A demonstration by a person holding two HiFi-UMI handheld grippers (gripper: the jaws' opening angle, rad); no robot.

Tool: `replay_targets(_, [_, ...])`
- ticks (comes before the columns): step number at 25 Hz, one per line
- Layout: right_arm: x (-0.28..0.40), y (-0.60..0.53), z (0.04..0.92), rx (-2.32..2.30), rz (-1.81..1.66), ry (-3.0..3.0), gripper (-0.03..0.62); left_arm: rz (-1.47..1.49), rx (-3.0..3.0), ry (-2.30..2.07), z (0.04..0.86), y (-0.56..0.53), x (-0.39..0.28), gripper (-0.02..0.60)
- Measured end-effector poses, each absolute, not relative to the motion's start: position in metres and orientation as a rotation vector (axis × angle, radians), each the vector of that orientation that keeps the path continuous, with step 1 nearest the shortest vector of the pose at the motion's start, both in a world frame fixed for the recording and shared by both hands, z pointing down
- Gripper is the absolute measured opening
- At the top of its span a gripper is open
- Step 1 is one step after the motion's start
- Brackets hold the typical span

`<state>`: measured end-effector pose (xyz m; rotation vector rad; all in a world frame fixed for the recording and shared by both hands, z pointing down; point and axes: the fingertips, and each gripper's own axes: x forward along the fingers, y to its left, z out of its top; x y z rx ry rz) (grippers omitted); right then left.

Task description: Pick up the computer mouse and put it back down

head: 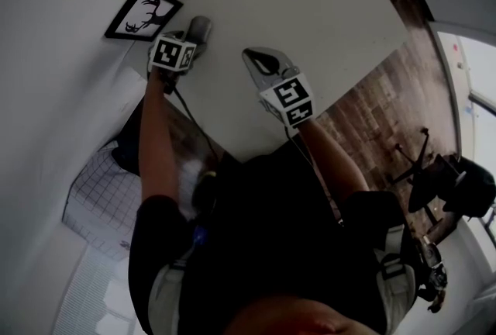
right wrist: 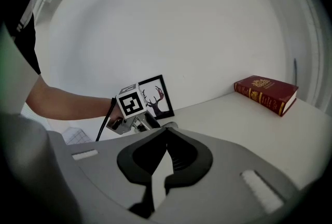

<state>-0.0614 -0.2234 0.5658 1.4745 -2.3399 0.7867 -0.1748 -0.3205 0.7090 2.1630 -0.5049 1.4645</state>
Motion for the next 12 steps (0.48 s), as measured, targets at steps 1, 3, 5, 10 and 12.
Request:
replay_targets(1, [-0.061, -0.224, 0.566, 1.476, 0.788, -2.342, 0.015, 1.461, 2.147, -0.496, 0.71, -0.321, -0.175, 0.336])
replay_targets(3, [-0.058, -0.225, 0.567, 1.479, 0.793, -2.346, 0.015, 1.485, 2.139, -0.495, 0.71, -0.321, -0.175, 0.334])
replay_targets(5, [-0.055, -0.227, 0.571, 1.476, 0.795, -2.347, 0.015, 1.535, 2.178, -0.502, 0.707, -0.321, -0.171, 0.328])
replay_targets(10, [-0.048, -0.239, 0.58, 1.415, 0.764, -2.35, 0.015, 1.608, 2.321, -0.551, 0.7, -0.321, -0.164, 0.27])
replay_targets(12, [-0.048, -0.245, 0.58, 1.369, 0.732, -2.363, 0.015, 1.641, 2.371, -0.569, 0.7, -0.321, -0.164, 0.268])
